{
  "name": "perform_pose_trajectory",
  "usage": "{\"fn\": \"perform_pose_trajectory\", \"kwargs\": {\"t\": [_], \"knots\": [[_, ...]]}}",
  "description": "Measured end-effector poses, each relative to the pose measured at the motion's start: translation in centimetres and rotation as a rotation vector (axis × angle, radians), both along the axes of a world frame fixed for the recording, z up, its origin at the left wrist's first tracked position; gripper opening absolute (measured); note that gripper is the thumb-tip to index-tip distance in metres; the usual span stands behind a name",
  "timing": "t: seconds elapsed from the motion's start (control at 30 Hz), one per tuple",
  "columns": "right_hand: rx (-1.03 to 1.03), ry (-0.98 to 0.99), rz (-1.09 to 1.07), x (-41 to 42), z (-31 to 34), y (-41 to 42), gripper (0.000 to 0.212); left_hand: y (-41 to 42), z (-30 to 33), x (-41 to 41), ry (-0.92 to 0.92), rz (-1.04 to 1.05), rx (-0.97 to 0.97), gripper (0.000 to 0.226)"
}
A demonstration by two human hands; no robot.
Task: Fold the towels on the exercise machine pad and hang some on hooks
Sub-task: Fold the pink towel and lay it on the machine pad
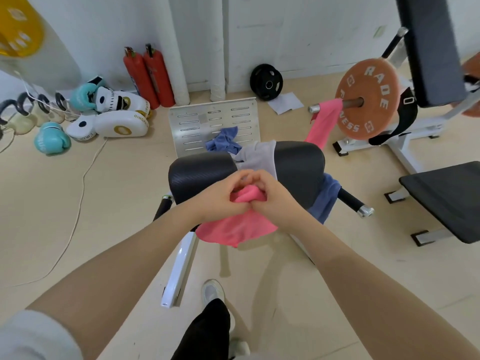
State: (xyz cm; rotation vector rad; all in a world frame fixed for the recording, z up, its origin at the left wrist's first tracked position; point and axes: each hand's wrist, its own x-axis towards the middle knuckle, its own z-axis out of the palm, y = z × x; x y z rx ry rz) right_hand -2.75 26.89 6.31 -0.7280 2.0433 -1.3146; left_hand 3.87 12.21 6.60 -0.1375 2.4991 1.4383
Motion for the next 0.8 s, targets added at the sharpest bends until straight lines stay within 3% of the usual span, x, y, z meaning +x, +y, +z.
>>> {"fn": "perform_pose_trajectory", "kwargs": {"t": [0.23,0.37,0.5,0.67,0.8], "knots": [[-0.179,-0.124,-0.046,2.4,3.0,0.5,0.034,1.0,2.5,5.0,0.196,0.217,-0.061,0.033],[-0.147,0.024,0.008,3.5,5.4,-1.8,0.023,-1.4,4.6,6.8,0.227,0.339,-0.028,0.016],[-0.074,0.227,0.129,4.6,6.7,-6.0,0.021,-5.6,5.8,8.5,0.241,0.351,0.004,0.025],[-0.058,0.269,0.117,5.5,8.2,-13.9,0.025,-13.0,6.6,9.6,0.282,0.333,-0.140,0.035],[-0.091,0.343,-0.008,7.4,8.6,-22.3,0.014,-20.6,7.5,10.6,0.304,0.391,-0.042,0.019]]}}
